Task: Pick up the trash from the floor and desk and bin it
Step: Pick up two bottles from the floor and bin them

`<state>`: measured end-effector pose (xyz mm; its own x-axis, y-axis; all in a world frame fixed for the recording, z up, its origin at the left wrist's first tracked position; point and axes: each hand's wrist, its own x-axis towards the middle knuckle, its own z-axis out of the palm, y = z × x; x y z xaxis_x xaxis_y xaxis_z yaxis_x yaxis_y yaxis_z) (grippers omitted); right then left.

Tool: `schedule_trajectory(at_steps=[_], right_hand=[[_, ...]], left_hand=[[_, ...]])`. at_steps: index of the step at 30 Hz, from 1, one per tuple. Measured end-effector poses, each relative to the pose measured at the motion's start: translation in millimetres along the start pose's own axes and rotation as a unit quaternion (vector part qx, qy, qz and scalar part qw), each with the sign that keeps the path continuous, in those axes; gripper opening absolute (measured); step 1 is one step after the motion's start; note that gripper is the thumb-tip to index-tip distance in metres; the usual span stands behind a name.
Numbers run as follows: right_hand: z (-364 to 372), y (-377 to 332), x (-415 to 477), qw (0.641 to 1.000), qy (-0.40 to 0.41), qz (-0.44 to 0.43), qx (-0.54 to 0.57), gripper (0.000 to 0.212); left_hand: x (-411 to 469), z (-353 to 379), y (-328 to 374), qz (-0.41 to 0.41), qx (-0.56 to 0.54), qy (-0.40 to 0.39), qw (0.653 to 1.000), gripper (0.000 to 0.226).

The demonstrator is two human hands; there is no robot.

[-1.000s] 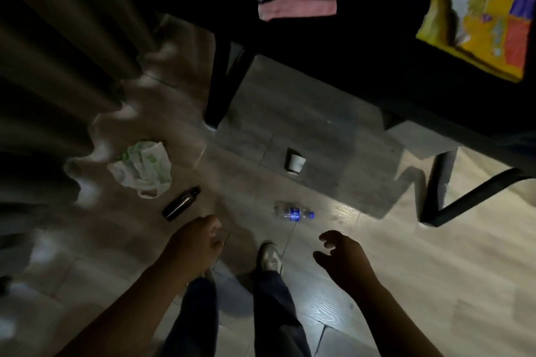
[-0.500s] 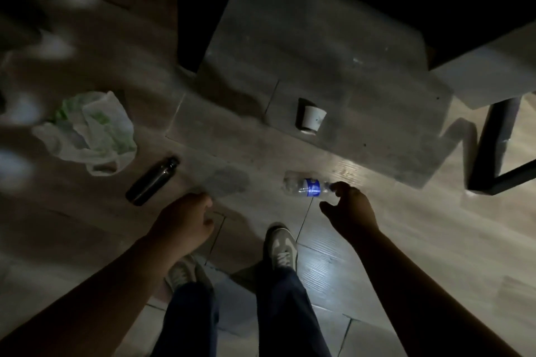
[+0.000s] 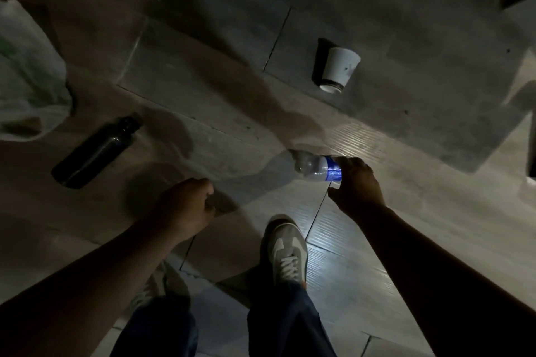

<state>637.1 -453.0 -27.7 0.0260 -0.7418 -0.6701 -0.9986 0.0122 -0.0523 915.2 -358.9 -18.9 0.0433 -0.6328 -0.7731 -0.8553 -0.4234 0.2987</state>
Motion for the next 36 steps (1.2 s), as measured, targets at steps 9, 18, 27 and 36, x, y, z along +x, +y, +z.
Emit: schedule_trajectory(at_steps=[9, 18, 27, 36], right_hand=[[48, 11, 47, 0.991, 0.001, -0.049, -0.124, 0.076], [53, -34, 44, 0.998, 0.007, -0.064, -0.003, 0.071], [39, -142, 43, 0.993, -0.006, -0.099, 0.058, 0.075], [55, -212, 61, 0.988, -0.012, -0.139, 0.066, 0.075]], left_hand=[[45, 33, -13, -0.003, 0.009, -0.027, 1.0, 0.033], [42, 19, -30, -0.012, -0.058, 0.009, 0.998, 0.024], [20, -36, -96, -0.102, -0.078, 0.113, 0.985, 0.067], [44, -43, -174, -0.194, -0.061, 0.159, 0.966, 0.09]])
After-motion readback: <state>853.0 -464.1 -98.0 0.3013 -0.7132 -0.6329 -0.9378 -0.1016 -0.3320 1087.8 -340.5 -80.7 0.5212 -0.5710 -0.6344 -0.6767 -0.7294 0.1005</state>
